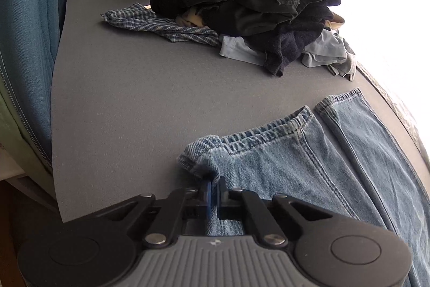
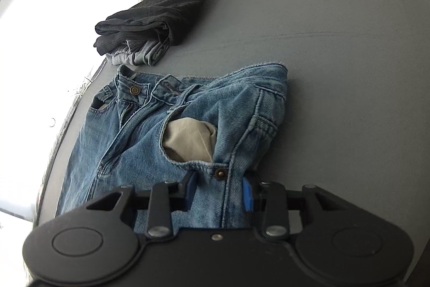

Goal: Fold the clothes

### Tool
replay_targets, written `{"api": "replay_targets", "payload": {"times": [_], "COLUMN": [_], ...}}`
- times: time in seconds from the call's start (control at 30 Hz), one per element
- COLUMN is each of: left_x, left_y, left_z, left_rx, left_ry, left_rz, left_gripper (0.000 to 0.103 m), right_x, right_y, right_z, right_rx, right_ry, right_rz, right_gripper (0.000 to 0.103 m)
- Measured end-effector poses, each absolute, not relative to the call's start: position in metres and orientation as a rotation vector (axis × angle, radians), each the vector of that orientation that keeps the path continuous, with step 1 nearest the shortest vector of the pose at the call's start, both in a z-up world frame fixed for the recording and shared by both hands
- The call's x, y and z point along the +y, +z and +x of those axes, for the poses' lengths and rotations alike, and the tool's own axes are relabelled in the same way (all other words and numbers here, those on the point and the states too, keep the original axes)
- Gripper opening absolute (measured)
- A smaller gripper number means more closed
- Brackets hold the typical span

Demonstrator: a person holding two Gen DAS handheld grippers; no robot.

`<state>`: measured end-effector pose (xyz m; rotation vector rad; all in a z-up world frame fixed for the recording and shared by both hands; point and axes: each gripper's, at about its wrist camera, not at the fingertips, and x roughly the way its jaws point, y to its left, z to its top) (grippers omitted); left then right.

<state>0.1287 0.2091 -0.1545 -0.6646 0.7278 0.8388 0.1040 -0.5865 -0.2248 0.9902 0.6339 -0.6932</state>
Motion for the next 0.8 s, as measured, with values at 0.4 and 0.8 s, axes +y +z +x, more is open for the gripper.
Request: {"api": "replay_targets", "payload": {"times": [0.4,0.8], "left_x": [0.201,0.190], "left_y": [-0.085,-0.059], "left_z": [0.141,0.351], "left_rx": [0.596,0.482], "left_ry": [0.840,0.701], "left_rz": [-0.678,-0.557], "left_gripper": [0.003,0.003], "right_x": [-0.570,-0.583], "right_y": [-0.166,-0.094], "right_z": [0.090,0.246], "right_rx": [0.423,0.344], "right_ry": [-0.627,-0.563], "right_rz": [1.031,0.902], "right_gripper": [0.015,0.015]}}
